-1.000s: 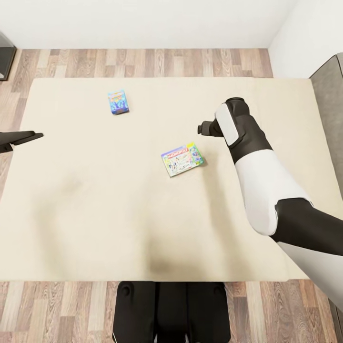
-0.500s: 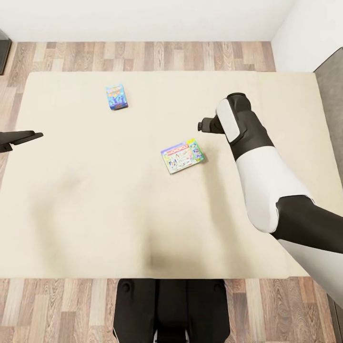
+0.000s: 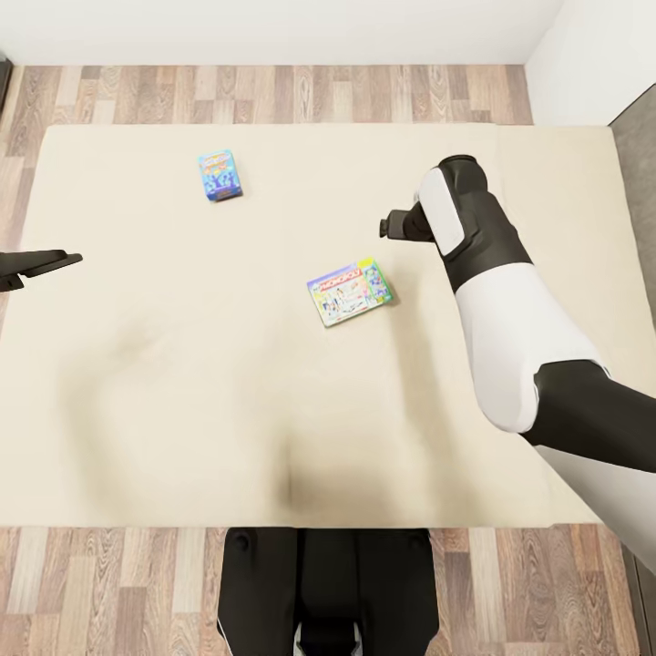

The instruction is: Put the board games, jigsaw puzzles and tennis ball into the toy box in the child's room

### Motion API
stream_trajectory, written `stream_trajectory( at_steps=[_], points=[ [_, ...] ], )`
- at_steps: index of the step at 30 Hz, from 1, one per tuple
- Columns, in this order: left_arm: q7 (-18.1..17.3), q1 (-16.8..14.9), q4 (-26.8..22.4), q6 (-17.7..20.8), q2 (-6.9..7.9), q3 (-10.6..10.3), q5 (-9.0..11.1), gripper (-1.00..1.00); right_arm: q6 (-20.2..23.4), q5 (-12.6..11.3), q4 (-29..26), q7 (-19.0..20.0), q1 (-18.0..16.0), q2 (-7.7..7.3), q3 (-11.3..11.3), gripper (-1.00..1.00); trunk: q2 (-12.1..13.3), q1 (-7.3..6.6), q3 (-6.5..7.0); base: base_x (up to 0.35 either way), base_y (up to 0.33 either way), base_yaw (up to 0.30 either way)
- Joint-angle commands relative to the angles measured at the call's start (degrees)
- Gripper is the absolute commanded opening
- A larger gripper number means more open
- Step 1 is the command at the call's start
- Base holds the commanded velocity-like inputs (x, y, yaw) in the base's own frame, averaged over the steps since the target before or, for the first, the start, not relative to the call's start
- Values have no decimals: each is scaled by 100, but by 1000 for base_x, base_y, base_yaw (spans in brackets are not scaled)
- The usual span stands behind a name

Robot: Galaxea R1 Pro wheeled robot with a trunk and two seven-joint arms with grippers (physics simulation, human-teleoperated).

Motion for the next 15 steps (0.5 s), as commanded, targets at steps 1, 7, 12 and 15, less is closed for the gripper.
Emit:
stream_trajectory(
  at_steps=[1,7,12,15],
  points=[
    [-25,-3,1,61,2,-1,-7,100,10,-58,-2,-56,-5,2,-5,100,-9,3,-16,0,0,0],
    [-25,-3,1,61,2,-1,-12,100,11,-56,1,-56,-13,2,-1,100,-9,3,-73,0,0,0],
    [-25,-3,1,61,-4,-1,-9,100,14,-61,2,-58,-71,2,-1,100,-9,3,-120,0,0,0],
    [-25,-3,1,61,-6,-4,-10,100,17,-61,2,-60,-103,2,-3,100,-9,3,-148,0,0,0]
  ],
)
